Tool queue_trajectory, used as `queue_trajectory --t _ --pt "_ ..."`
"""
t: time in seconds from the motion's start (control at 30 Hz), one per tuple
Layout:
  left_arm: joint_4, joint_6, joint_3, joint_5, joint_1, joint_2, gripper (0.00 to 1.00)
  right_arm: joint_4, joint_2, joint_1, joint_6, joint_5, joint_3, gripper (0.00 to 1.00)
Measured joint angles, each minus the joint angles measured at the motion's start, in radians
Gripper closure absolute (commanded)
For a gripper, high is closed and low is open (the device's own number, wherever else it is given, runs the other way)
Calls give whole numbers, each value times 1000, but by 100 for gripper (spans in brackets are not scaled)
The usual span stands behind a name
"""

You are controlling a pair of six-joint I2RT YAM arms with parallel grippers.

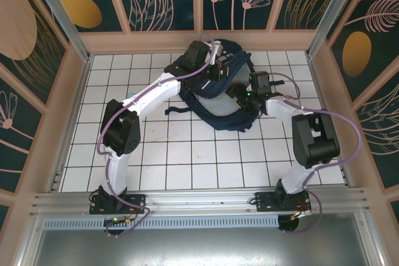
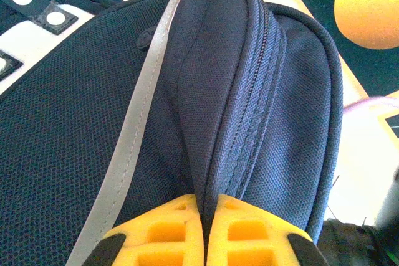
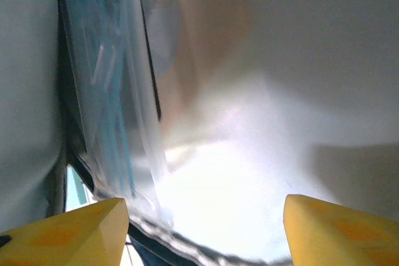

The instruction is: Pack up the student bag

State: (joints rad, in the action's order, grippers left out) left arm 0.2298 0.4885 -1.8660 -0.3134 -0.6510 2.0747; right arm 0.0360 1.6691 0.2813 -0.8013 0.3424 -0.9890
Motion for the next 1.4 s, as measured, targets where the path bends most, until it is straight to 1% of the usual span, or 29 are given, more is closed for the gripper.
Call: queue_trajectory --t 0.03,0.1,0.13,0.17,0.2,0.23,0.3,0.4,0.5,0.67,0.8,0.87,0.97,1.07,1.17,1.3,1.33,1.37,1.4 --pt "0 0 0 3 -1 0 77 23 -32 0 13 -13 16 32" --pt "-16 11 0 13 -2 0 50 72 -122 0 39 -60 53 27" --pt "-30 15 0 21 -4 -1 40 98 -170 1 54 -87 66 24" --pt "-46 20 2 27 -4 -2 36 122 -209 1 65 -114 74 20" --pt "-66 26 10 34 -3 -8 34 150 -254 0 78 -153 81 12" --pt "-77 31 22 39 -3 -15 30 168 -291 0 87 -193 84 2" --pt "-99 42 52 51 2 -35 25 190 -349 0 109 -281 85 1" --pt "-137 63 129 80 26 -82 23 202 -400 -6 123 -381 85 1" --pt "-172 87 225 114 74 -133 23 200 -409 -24 134 -418 85 1" --pt "-233 143 385 166 187 -185 23 170 -409 -39 140 -399 87 1" --pt "-258 201 486 193 277 -185 23 132 -396 -37 131 -374 90 1" --pt "-275 229 509 196 307 -174 24 117 -384 -35 123 -363 98 1" --pt "-312 267 512 199 336 -127 27 110 -367 -27 111 -344 118 1" --pt "-340 299 489 189 341 -53 31 108 -362 -21 103 -333 135 1" --pt "-346 322 428 172 340 40 32 103 -362 -16 91 -325 138 1" --pt "-321 327 302 162 332 167 32 77 -362 -7 84 -315 146 1" --pt "-302 324 269 165 330 191 34 74 -362 -5 84 -314 150 1" --pt "-285 317 229 165 329 217 38 72 -362 -3 82 -315 155 1" --pt "-274 309 193 165 328 242 47 71 -360 -2 81 -315 159 1"
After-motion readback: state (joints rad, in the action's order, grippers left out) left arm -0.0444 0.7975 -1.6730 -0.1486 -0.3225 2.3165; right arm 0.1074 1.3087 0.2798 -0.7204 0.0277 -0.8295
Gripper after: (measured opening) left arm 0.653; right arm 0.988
